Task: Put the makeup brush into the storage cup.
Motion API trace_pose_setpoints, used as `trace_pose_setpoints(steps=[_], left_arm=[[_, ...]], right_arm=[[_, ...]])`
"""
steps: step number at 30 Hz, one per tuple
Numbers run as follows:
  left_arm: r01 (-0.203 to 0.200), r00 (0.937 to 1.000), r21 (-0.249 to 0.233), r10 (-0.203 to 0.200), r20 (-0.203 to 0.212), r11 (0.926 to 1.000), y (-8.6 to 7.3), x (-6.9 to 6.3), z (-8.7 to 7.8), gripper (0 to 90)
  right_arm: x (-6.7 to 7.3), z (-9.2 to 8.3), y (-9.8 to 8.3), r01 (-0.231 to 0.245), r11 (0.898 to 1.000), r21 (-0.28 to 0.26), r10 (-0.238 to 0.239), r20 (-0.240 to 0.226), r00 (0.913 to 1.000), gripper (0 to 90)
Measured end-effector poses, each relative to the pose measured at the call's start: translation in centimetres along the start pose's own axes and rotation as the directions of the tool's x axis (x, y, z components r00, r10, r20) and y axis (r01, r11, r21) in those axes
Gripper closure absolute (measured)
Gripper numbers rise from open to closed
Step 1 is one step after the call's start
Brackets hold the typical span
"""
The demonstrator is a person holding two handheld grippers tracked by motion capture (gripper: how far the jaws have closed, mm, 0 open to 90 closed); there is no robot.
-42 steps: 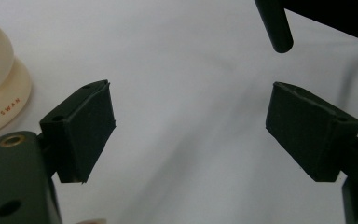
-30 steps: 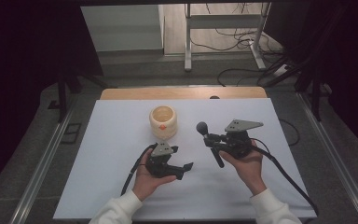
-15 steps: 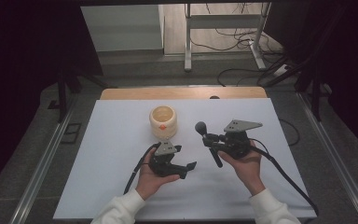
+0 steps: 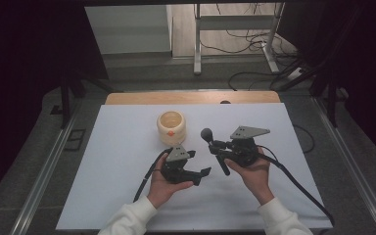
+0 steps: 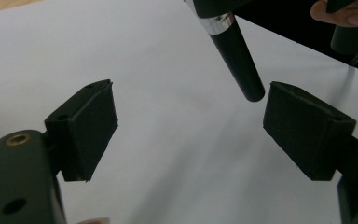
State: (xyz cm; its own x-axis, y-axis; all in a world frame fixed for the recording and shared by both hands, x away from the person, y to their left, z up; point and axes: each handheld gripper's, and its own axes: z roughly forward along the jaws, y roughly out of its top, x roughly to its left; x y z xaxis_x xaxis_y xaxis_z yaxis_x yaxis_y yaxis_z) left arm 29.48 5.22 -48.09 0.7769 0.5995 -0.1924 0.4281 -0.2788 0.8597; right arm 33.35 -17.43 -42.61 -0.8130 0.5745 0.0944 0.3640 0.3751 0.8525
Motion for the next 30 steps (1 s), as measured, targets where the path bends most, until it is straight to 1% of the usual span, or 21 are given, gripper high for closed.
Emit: trace_pose_setpoints(steps=[2,5,15,22,24,30], left_arm=[[0.004,1.0,0.001,-0.004,0.003,1.0,0.0,0.1,0.1,18.1],[0.026,0.9996,-0.002,-0.026,0.014,0.9997,0.1,0.2,0.3,18.5],[0.026,0.9992,-0.001,-0.026,0.032,0.9997,0.4,-0.1,1.1,19.4],[0.029,0.999,0.0,-0.029,0.034,0.9996,0.6,-0.3,1.7,20.3],[0.024,0.9992,-0.012,-0.024,0.033,0.9996,0.7,-0.5,2.0,21.0],[0.026,0.999,-0.012,-0.026,0.037,0.9996,0.8,-0.6,2.4,21.5]], right_arm=[[0.0,0.0,0.0,0.001,1.0,-0.001,-0.001,0.0,1.0,70.9],[0.0,0.1,0.0,0.001,1.0,-0.001,-0.001,0.001,1.0,70.9],[0.0,0.2,0.0,0.002,1.0,-0.003,-0.002,0.005,1.0,70.9],[0.0,0.2,0.0,0.001,1.0,-0.003,-0.001,0.005,1.0,70.9],[0.0,0.2,0.0,0.003,1.0,-0.001,-0.003,0.006,1.0,70.9],[0.1,0.2,-0.1,0.005,1.0,-0.004,-0.005,0.006,1.0,70.9]])
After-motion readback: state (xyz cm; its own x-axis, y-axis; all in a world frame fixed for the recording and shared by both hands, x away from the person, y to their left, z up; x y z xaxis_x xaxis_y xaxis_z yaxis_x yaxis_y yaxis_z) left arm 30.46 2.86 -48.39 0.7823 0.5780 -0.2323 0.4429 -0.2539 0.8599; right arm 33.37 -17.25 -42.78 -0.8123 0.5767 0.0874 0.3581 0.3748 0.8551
